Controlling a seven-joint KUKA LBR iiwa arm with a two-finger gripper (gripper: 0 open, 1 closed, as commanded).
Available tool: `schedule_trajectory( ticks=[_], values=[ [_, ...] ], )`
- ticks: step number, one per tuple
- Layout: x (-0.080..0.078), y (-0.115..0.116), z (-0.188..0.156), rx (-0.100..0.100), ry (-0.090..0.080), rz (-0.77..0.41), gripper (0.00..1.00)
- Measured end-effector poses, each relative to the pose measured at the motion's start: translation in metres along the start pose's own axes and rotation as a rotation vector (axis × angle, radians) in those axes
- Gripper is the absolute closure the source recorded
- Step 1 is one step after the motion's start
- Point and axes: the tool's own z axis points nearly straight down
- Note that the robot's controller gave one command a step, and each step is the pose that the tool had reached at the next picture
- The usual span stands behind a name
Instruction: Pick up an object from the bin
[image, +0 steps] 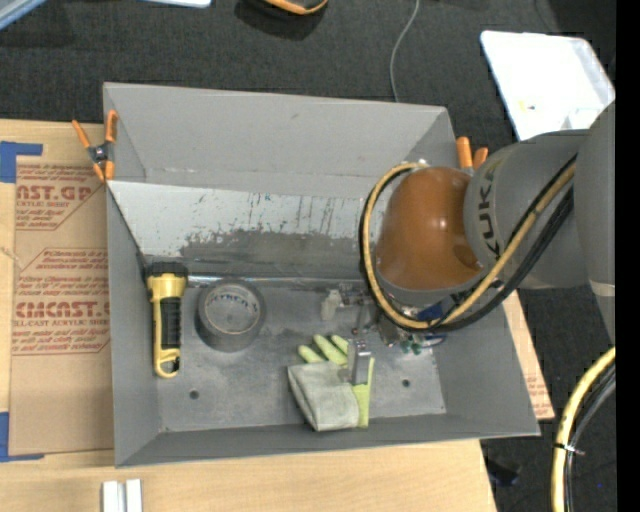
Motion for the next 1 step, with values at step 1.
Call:
schedule_trajectory(
  ticks=[1],
  values=[
    [0.0042,0.0018,0.0163,0.000,0.001,-0.046,0.00]
  ],
)
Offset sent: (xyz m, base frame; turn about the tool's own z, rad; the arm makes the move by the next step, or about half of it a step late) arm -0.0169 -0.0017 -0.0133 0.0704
